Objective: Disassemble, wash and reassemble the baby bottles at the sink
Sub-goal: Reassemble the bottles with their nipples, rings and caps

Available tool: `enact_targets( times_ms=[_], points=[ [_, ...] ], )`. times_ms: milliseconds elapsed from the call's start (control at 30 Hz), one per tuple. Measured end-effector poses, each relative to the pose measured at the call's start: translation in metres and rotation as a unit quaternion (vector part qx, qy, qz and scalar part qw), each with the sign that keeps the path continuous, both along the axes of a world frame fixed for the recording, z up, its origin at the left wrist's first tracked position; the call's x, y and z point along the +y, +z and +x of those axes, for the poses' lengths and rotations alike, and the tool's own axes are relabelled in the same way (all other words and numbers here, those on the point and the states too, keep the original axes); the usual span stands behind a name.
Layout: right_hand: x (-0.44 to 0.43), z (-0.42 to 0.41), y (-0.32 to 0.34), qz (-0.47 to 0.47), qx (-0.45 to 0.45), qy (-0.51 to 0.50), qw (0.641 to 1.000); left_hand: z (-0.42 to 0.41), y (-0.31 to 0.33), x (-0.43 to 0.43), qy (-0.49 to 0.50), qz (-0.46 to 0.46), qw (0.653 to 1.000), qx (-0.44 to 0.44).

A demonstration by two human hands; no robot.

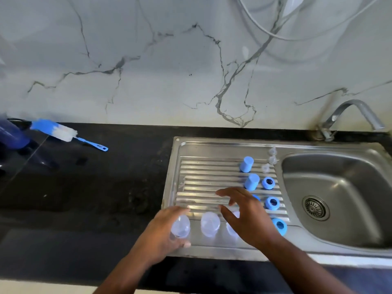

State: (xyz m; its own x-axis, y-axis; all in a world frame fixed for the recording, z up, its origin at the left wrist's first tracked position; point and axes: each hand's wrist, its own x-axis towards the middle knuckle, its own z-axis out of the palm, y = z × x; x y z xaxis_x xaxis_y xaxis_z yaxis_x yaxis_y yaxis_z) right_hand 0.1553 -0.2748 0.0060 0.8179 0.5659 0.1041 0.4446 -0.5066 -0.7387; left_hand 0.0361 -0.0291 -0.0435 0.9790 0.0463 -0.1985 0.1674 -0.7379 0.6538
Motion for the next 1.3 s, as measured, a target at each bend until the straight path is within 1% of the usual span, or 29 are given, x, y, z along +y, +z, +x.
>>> enact_targets(
  times_ms=[67,133,267,333,400,467,500,567,633,667,733,767,800,833,900,967,1033,1100,1167,1300],
  points=[
    [0.005,-0.003,0.002,-0.007,-0.001,-0.004,1.0,-0.001,-0.009,0.001,-0.01,0.021,0.999,-0.032],
    [0.008,-0.007,0.004,-0.011,0.002,-0.009,1.0,0.0,-0.013,0.005,-0.004,0.022,0.998,-0.051],
    [0.005,-0.014,0.008,-0.021,0.002,-0.01,1.0,0.002,-0.006,0.019,0.05,0.003,0.995,-0.086],
    [0.003,-0.015,0.009,-0.014,0.011,-0.014,1.0,0.004,0.009,0.02,0.104,-0.035,0.985,-0.134],
    [-0.002,-0.015,0.011,0.001,0.021,-0.026,0.999,0.011,0.026,0.01,0.167,-0.089,0.965,-0.181],
    [-0.006,-0.012,0.014,0.021,0.014,-0.041,0.999,0.019,0.044,-0.007,0.213,-0.179,0.939,-0.2],
    [-0.008,-0.011,0.016,0.037,0.017,-0.055,0.998,0.023,0.053,-0.019,0.219,-0.231,0.926,-0.203],
    [-0.017,-0.005,0.023,0.08,0.069,-0.097,0.99,0.033,0.066,-0.046,0.21,-0.303,0.905,-0.211],
    [-0.028,0.002,0.03,0.129,0.165,-0.106,0.972,0.045,0.077,-0.079,0.188,-0.336,0.899,-0.21],
    [-0.032,0.005,0.034,0.166,0.215,-0.095,0.958,0.051,0.079,-0.094,0.177,-0.358,0.894,-0.202],
    [-0.044,0.011,0.041,0.254,0.302,-0.082,0.915,0.064,0.081,-0.123,0.159,-0.41,0.881,-0.175],
    [-0.052,0.013,0.045,0.288,0.322,-0.087,0.898,0.07,0.081,-0.135,0.152,-0.427,0.878,-0.158],
    [-0.059,0.016,0.047,0.303,0.323,-0.1,0.891,0.075,0.08,-0.142,0.143,-0.434,0.878,-0.142],
    [-0.066,0.019,0.048,0.303,0.312,-0.117,0.893,0.079,0.078,-0.147,0.131,-0.427,0.885,-0.128],
    [-0.085,0.024,0.044,0.267,0.261,-0.156,0.915,0.086,0.073,-0.152,0.099,-0.369,0.917,-0.114],
    [-0.106,0.028,0.036,0.192,0.191,-0.181,0.945,0.09,0.068,-0.153,0.076,-0.298,0.944,-0.116],
    [-0.125,0.029,0.025,0.11,0.121,-0.178,0.97,0.092,0.062,-0.15,0.076,-0.246,0.958,-0.128],
    [-0.138,0.027,0.011,0.026,0.07,-0.143,0.987,0.091,0.058,-0.148,0.08,-0.207,0.965,-0.14],
    [-0.143,0.023,-0.008,-0.039,0.065,-0.093,0.993,0.09,0.056,-0.148,0.078,-0.179,0.969,-0.149],
    [-0.141,0.015,-0.048,-0.133,0.083,-0.03,0.987,0.087,0.052,-0.153,0.069,-0.149,0.974,-0.154]
  ],
)
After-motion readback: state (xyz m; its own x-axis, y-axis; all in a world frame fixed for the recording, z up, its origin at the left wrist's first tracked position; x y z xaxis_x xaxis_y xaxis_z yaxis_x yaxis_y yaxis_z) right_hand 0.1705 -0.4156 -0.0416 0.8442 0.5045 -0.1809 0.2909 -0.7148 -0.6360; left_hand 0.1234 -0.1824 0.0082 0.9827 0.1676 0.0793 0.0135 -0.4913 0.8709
